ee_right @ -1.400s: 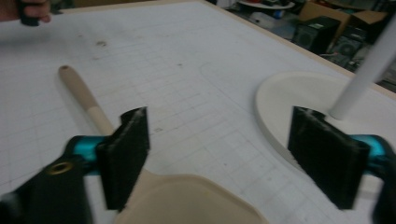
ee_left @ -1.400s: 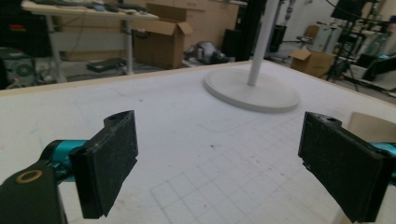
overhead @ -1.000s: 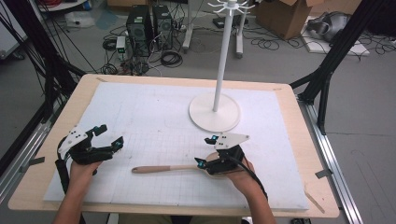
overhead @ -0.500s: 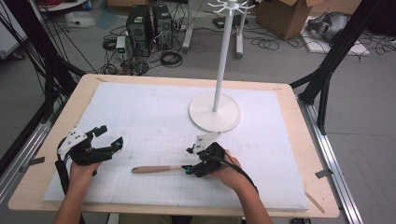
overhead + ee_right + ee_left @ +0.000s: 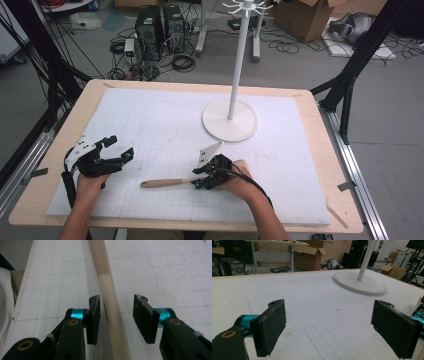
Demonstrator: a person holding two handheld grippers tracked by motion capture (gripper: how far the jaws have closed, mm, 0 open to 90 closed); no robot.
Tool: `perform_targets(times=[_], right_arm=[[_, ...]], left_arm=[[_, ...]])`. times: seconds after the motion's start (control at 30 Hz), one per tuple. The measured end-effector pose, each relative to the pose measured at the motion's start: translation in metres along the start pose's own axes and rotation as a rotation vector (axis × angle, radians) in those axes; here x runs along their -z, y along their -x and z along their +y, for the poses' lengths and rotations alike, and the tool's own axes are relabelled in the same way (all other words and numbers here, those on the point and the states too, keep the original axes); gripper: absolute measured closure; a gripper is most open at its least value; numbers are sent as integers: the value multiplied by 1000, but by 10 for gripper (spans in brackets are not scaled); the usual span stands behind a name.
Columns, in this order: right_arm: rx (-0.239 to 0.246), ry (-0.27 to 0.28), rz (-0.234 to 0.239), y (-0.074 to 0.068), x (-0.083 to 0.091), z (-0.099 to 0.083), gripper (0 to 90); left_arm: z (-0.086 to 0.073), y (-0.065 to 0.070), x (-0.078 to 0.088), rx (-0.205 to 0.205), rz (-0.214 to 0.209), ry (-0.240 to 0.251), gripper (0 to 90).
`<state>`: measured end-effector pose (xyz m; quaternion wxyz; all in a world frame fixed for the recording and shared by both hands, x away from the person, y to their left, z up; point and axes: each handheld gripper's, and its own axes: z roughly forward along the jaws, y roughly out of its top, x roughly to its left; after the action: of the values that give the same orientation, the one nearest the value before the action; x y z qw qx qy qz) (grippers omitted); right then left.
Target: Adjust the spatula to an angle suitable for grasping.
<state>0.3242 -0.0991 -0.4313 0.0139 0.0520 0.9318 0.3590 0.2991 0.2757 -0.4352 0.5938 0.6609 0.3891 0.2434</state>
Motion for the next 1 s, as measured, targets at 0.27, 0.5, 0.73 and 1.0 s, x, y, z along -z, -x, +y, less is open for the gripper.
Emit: perform_targets(times=[0.27, 0.5, 0.73, 1.0], right_arm=[[39, -67, 34, 0, -5, 5, 734], [-61, -89, -70, 1, 4, 3, 776], [-199, -16, -154, 2, 21, -5, 778], [-365, -73, -274, 7, 17, -4, 776]], left_arm=[[-1, 0, -1, -1, -1, -12, 137], [-3, -1, -2, 6, -2, -17, 139], [-3, -1, -2, 6, -2, -15, 141], [-4, 1, -4, 7, -7, -20, 141]])
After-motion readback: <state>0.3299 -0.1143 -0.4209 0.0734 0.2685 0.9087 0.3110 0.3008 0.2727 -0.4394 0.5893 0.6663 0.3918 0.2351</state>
